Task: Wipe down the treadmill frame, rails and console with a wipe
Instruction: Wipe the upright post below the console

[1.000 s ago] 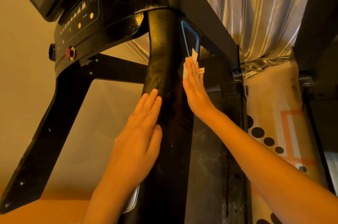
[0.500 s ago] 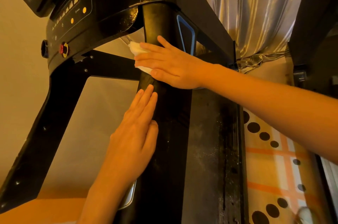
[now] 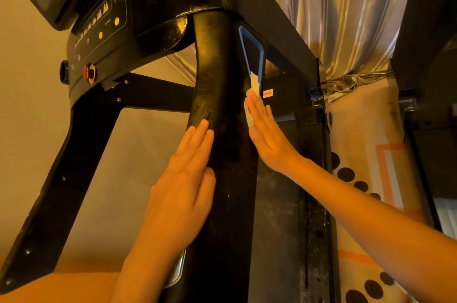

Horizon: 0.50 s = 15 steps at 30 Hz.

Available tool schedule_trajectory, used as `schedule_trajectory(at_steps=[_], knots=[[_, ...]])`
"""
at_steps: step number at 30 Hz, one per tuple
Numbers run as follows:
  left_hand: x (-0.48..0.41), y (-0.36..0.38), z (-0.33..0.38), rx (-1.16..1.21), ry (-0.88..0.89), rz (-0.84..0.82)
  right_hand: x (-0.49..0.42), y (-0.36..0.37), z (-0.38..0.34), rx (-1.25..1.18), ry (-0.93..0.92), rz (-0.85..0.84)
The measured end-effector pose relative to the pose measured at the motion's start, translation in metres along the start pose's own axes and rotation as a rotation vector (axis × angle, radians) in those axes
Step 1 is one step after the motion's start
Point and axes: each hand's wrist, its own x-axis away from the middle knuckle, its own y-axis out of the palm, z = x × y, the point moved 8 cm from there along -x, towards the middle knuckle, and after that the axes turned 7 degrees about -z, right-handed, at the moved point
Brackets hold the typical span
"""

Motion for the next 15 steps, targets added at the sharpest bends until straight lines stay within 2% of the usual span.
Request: schedule_trajectory(at_steps=[5,11,15], knots=[[0.0,-0.001,0.001,-0.01,0.009,0.016,-0.026,0.002,-0.032,-0.119,-0.032,0.1],[0.0,0.0,0.001,-0.061,0.022,0.008,-0.005,0.003,0.011,-0.1,0.047,0.058],[-0.001,0.004,0.002,-0.104,0.032,-0.013,-0.02,0.001,-0.014,-0.119,0.034,0.09]])
